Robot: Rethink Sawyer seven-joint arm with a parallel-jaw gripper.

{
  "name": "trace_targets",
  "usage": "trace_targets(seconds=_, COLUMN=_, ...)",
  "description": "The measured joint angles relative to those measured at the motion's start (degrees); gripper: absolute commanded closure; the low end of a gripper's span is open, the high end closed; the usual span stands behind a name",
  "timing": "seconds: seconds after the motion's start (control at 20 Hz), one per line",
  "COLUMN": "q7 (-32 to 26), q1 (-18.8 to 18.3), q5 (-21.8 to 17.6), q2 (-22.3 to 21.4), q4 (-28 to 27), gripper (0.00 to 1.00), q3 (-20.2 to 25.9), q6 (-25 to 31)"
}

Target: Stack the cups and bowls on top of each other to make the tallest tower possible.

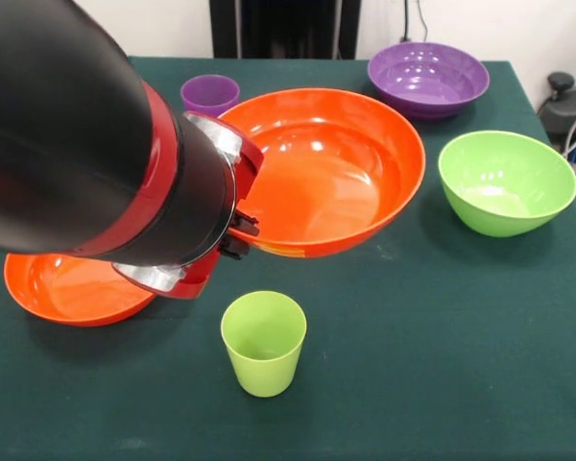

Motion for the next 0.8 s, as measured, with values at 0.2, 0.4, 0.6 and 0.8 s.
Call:
trace_targets(seconds=0.2, q7=0.0, q1=0.0, q5=0.0, q2=0.0, q4=0.0, gripper=1.00, q3=1.4, q6=0.0)
trace_targets(seconds=0.4, q7=0.0, q1=0.0, q5=0.0, q2=0.1, q4=0.0, gripper=1.00, q3=3.1, q6=-0.8)
trace_targets(seconds=0.6, q7=-0.1, q1=0.0, q5=0.0, q2=0.2, q4=0.0, gripper=1.00, q3=4.8, q6=-4.1)
trace_targets(seconds=0.8, q7=-0.1, q1=0.0, q5=0.0, q2=0.3, q4=0.0, gripper=1.00, q3=6.2, q6=-8.0)
